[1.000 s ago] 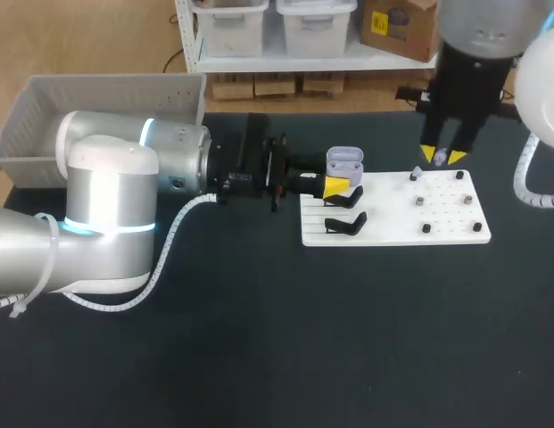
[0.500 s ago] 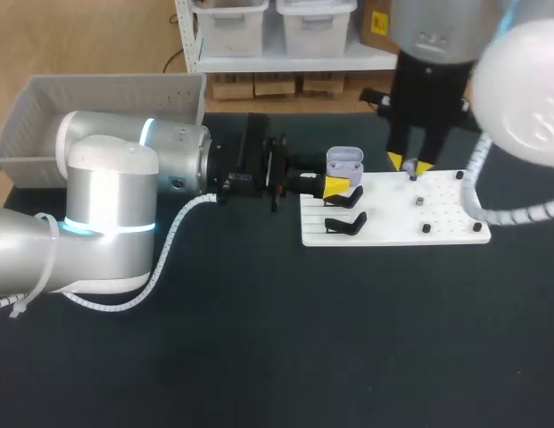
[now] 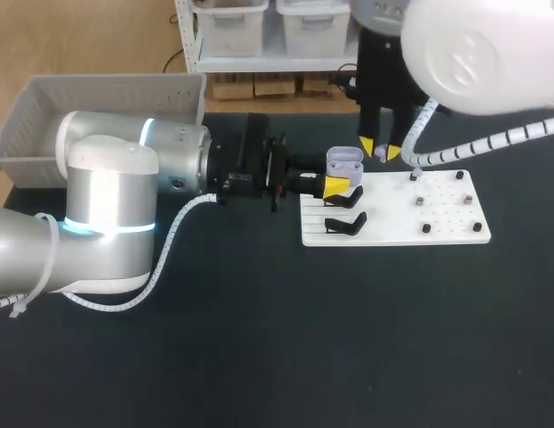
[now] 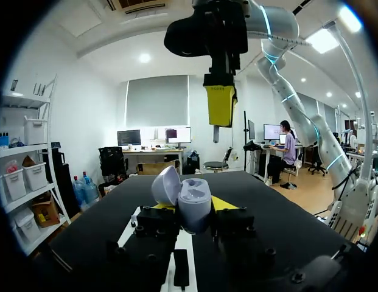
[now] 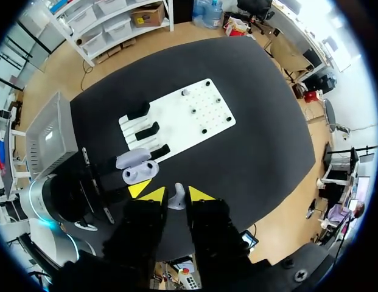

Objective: Pick up each earbud case from the left stands, insert the matching earbuds, close the lid, and place the case in the box.

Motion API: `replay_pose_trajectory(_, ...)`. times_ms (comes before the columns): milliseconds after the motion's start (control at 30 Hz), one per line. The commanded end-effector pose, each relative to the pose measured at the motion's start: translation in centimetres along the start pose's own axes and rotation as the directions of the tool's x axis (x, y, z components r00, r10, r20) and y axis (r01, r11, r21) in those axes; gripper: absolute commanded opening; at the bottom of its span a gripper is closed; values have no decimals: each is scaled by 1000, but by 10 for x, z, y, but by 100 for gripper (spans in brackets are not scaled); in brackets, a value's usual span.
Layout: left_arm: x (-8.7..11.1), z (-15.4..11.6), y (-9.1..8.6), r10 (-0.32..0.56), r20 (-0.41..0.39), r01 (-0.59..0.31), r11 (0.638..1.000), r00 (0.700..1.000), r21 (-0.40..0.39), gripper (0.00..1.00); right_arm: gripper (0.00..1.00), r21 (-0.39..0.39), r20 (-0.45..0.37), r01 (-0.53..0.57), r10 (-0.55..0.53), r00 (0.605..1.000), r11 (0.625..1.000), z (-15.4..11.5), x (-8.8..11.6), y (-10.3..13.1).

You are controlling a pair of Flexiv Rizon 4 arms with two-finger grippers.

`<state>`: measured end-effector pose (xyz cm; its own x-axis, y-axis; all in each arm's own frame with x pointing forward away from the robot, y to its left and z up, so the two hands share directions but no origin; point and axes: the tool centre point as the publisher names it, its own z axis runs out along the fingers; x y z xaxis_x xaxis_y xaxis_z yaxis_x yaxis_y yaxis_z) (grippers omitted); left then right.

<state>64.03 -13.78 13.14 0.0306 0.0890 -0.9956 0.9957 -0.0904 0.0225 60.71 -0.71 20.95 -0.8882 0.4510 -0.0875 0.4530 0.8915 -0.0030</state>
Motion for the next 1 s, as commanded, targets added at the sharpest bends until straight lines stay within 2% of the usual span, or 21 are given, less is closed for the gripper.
replay_pose_trajectory(33, 1, 0, -1, 3, 3, -3, 1000, 1000, -5, 0, 0, -1, 0, 0, 0, 1000, 1000, 0, 0, -1)
replay_pose_trajectory(367, 1, 0, -1, 3, 3, -3, 1000, 1000, -5, 0, 0, -1, 0, 0, 0, 1000, 1000, 0, 0, -1)
replay_pose_trajectory(633, 1, 0, -1, 3, 3, -3, 1000, 1000, -5, 0, 0, 41, 30, -132, 131, 991, 990, -1, 10, 17)
replay_pose_trajectory(1000, 1, 0, -1, 3, 3, -3, 1000, 1000, -5, 0, 0, 66, 2, -132, 132, 991, 989, 10, 3, 41)
